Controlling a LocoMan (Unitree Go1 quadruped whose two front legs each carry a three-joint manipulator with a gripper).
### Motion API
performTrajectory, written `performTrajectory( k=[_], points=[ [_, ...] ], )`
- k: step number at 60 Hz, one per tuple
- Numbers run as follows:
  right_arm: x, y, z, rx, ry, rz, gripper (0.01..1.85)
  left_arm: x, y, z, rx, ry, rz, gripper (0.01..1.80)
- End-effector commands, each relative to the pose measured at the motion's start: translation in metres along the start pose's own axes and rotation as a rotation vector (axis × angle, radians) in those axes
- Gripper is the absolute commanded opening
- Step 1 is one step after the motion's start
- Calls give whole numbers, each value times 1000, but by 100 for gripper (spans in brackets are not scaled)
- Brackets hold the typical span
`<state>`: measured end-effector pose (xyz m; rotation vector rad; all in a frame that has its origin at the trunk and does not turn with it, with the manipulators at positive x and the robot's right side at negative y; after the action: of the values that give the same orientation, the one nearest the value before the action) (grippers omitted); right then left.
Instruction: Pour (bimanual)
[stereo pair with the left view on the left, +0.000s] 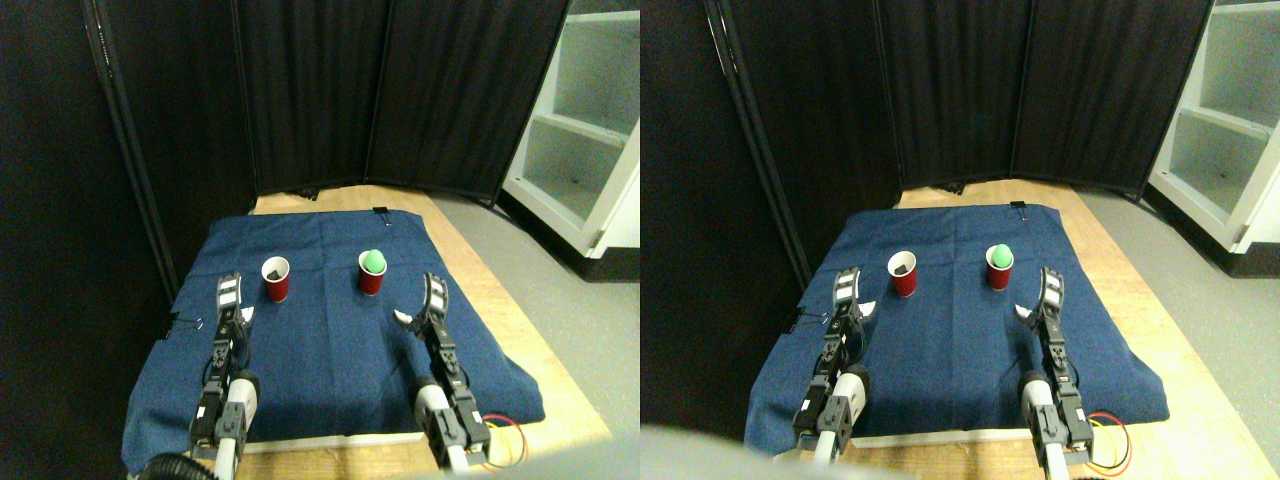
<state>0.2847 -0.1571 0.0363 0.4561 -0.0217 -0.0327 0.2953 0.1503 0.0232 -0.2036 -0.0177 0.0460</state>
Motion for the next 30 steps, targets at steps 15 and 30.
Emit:
performTrajectory(
  k=[15,30],
  points=[
    [26,-1,3,291,-46,-6,82,17,0,5,-241,-95,71,65],
    [38,2,4,501,-67,-6,82,26,-7,11,-446,-85,124,67]
  ],
)
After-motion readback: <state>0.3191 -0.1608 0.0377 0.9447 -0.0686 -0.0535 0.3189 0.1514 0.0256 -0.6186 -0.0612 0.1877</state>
